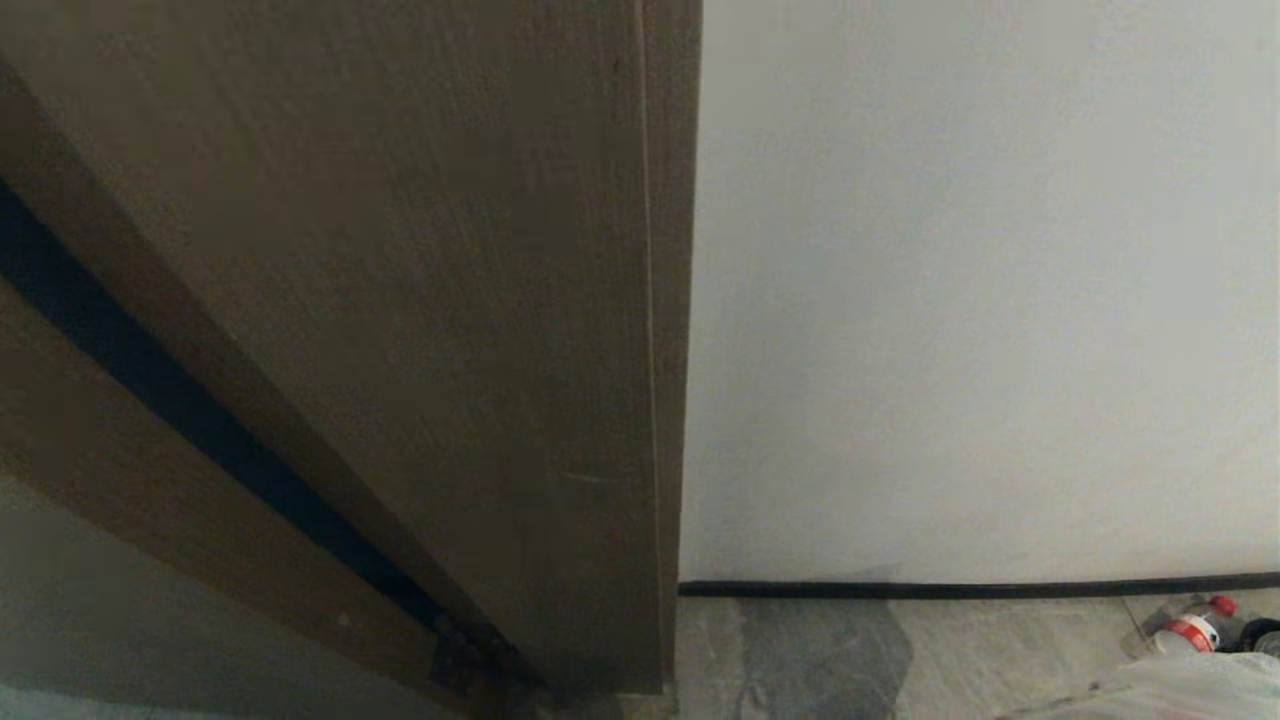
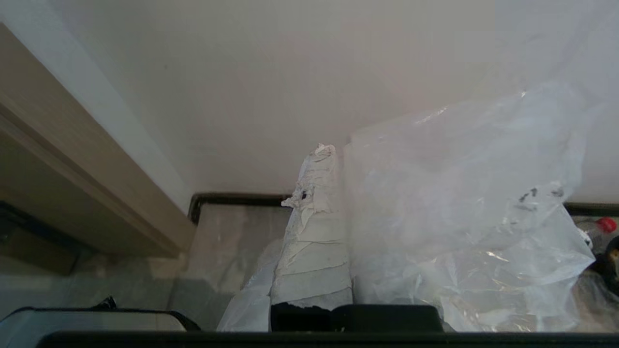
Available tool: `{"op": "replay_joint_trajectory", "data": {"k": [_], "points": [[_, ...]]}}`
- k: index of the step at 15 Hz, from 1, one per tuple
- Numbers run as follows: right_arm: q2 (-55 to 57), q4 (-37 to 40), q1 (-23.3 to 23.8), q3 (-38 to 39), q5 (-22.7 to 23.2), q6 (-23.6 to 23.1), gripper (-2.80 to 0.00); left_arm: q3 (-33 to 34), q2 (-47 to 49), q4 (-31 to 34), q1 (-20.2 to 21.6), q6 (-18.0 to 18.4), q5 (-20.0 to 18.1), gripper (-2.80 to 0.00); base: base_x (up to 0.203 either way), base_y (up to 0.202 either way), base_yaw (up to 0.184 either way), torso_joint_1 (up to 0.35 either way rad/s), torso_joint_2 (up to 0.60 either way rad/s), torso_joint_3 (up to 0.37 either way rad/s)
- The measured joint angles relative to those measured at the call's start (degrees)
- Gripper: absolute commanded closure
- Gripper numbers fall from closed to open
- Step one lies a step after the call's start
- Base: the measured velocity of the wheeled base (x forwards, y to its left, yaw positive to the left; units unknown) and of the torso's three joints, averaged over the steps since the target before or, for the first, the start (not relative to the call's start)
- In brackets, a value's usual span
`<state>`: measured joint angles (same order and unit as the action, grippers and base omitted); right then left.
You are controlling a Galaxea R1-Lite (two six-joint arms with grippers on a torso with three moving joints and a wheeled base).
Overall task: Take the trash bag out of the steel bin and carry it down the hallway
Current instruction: Put the trash bag at the door
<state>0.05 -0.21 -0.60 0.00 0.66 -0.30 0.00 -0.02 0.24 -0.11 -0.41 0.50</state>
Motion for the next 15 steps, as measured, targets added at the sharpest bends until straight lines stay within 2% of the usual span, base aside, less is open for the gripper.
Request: {"op": "replay_joint_trajectory", "data": {"k": [7,15], "points": [[0.0,0.02,0.0,0.0,0.07,-0.24,0.0,0.0,0.0,0.02,0.01,-0.08,0.02,0.0,0.0,0.0,0.0,0.001,0.0,-0.181],[0.23,0.27,0.0,-1.71,1.01,-1.64,0.0,0.0,0.0,0.01,0.01,-0.1,0.03,0.0,0.0,0.0,0.0,0.0,0.0,-0.012]]}}
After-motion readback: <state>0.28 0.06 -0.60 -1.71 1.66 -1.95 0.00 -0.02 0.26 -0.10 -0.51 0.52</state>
